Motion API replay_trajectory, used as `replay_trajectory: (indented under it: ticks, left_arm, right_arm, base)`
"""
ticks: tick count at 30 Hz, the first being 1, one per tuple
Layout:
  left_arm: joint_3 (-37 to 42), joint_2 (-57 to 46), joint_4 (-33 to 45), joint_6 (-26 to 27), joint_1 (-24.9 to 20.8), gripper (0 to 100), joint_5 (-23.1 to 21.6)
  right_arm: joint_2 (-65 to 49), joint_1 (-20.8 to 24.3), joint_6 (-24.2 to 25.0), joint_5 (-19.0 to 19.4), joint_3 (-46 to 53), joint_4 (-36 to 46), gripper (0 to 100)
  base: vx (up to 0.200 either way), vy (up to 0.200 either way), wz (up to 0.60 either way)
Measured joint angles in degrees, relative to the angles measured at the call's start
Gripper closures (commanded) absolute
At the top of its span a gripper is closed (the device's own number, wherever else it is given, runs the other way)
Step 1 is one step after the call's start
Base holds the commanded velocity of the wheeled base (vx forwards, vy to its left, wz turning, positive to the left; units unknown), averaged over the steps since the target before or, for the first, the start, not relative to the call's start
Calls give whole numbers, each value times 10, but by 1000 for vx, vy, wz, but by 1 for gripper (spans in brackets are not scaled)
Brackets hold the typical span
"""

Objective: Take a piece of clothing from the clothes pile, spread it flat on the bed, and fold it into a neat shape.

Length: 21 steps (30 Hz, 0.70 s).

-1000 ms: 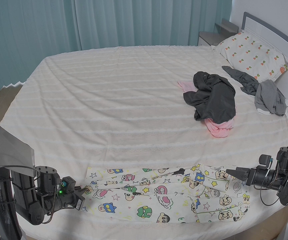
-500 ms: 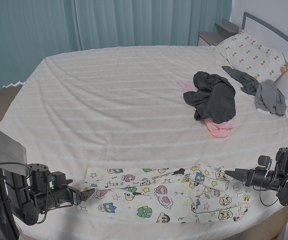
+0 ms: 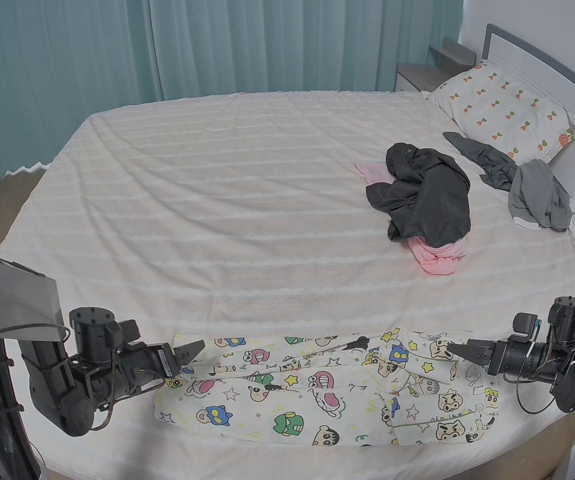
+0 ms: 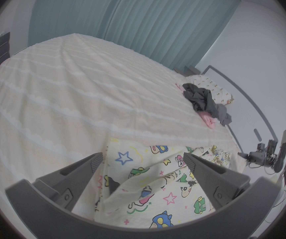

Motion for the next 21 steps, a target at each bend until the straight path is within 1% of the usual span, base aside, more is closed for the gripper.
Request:
replay_trajectory:
  ticks: [2,4,7,9,10,12,14,17,21]
  left_arm:
    - [-10,17,8,5,-20,0,27]
    - [-15,32,13,23,-33,0,51]
    - [-20,55,19,85,-47,0,95]
    - [-20,72,22,127,-54,0,138]
    - [-18,78,23,139,-57,0,158]
    - [-10,88,24,155,-61,0,184]
    - [6,97,23,177,-65,0,200]
    - [31,104,18,201,-68,0,212]
    - [48,105,-11,208,-68,0,221]
  right_arm:
    - [1,1,0,0,1,0,0]
    - [1,1,0,0,1,0,0]
    - [1,1,0,0,1,0,0]
    - [2,1,0,0,1,0,0]
    - [2,2,0,0,1,0,0]
    - [2,2,0,0,1,0,0]
    - [1,2,0,0,2,0,0]
    - [1,2,0,0,2,0,0]
    - [1,2,0,0,2,0,0]
  base:
    - [0,0,0]
    - [0,0,0]
    - [0,0,0]
    - [0,0,0]
    - [0,0,0]
    - [0,0,0]
    - [0,0,0]
    - [0,0,0]
    - [0,0,0]
